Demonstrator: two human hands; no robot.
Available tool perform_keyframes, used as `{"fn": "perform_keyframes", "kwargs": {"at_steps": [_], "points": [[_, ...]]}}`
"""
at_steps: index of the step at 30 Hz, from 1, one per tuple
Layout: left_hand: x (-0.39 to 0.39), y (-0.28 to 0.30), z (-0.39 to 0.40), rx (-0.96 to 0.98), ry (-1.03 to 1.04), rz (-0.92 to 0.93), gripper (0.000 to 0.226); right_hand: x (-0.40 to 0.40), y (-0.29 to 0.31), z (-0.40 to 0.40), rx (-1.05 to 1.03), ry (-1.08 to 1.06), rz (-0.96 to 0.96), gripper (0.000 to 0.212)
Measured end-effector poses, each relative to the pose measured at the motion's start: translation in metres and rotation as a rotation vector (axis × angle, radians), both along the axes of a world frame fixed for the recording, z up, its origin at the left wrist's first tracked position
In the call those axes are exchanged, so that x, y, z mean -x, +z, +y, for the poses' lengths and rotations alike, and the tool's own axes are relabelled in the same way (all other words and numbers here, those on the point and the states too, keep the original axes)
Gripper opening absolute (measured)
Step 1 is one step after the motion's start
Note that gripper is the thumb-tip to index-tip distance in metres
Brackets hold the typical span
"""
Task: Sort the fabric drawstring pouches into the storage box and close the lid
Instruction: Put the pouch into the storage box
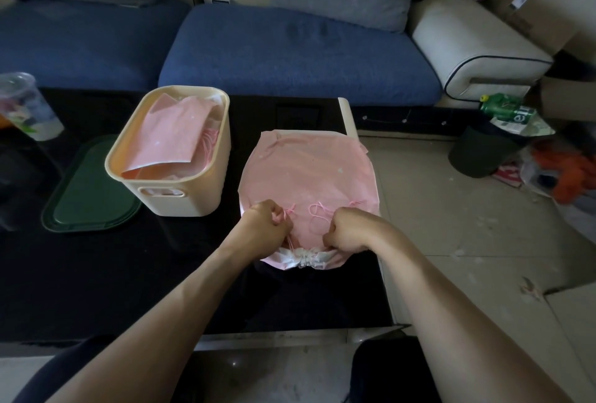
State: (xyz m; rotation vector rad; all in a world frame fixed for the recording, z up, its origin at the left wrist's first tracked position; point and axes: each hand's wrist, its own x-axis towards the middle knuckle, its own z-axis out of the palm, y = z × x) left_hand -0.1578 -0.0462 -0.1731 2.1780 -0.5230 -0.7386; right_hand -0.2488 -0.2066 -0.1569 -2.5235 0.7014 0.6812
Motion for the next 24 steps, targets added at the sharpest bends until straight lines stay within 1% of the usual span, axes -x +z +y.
{"fn": "perform_keyframes", "kwargs": {"at_steps": [2,7,9,12,16,18,21,24], "points": [[0.0,0.001,0.0,0.005,0.002,0.0,0.015,-0.001,-0.003,0.001,-0.084,-0.048,-0.057,0.034],[0.0,0.003,-0.001,0.028,0.003,-0.01,0.015,-0.003,0.006,0.008,-0.565,-0.333,-0.454,0.029],[-0.001,0.002,-0.001,0.064,0.028,0.001,0.02,-0.003,0.011,0.011,-0.665,-0.387,-0.547,0.028],[-0.001,0.005,-0.001,0.122,0.072,0.032,0.018,-0.001,0.011,0.012,-0.655,-0.388,-0.522,0.029],[0.006,0.011,-0.003,0.257,0.181,0.072,0.012,-0.001,0.013,0.014,-0.497,-0.338,-0.43,0.029],[0.009,0.015,-0.003,0.321,0.223,0.076,0.009,-0.002,0.016,0.016,-0.473,-0.294,-0.38,0.029],[0.012,0.017,-0.004,0.408,0.196,0.039,0.01,-0.002,0.019,0.019,-0.509,-0.191,-0.294,0.039],[0.014,0.017,-0.003,0.404,0.111,-0.079,0.011,0.0,0.021,0.023,-0.602,-0.144,-0.249,0.036]]}}
